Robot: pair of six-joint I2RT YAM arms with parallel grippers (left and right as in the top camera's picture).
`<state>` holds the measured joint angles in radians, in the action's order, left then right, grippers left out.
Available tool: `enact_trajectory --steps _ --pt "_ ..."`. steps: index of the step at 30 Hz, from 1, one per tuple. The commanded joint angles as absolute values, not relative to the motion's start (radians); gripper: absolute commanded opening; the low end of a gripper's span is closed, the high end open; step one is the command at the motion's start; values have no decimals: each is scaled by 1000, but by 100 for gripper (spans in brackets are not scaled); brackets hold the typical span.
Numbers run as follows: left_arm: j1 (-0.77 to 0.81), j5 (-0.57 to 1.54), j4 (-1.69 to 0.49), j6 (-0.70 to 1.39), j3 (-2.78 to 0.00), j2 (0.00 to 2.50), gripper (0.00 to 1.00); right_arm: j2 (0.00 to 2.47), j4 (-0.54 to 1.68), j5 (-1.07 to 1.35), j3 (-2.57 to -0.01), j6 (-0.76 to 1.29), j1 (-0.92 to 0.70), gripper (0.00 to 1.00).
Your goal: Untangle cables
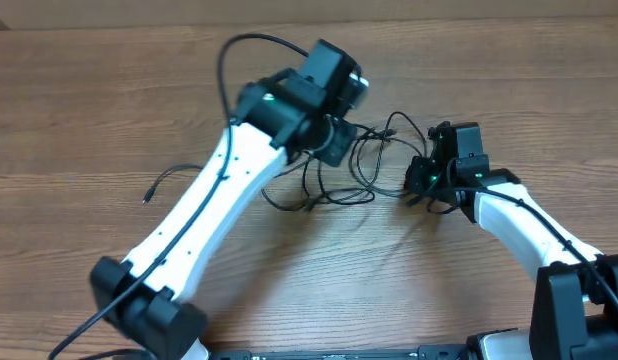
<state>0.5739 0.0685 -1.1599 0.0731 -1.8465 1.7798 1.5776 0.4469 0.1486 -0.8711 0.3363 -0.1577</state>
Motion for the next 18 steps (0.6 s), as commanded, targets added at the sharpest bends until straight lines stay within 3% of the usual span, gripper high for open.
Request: enact_trajectory --steps 1,5,10,18 --pt "488 47 -1158 126 -1866 1749 4 1541 561 -1 -1036 332 -154 4" --pt "378 49 -1154 163 -1866 1750 4 1510 818 -274 -1286 332 -149 4" --pt "243 49 -1155 165 -1866 1749 4 1505 1000 -417 -1567 315 -115 4" --pt "52 68 -1155 197 -1866 1749 4 1503 1070 -497 -1831 302 14 4"
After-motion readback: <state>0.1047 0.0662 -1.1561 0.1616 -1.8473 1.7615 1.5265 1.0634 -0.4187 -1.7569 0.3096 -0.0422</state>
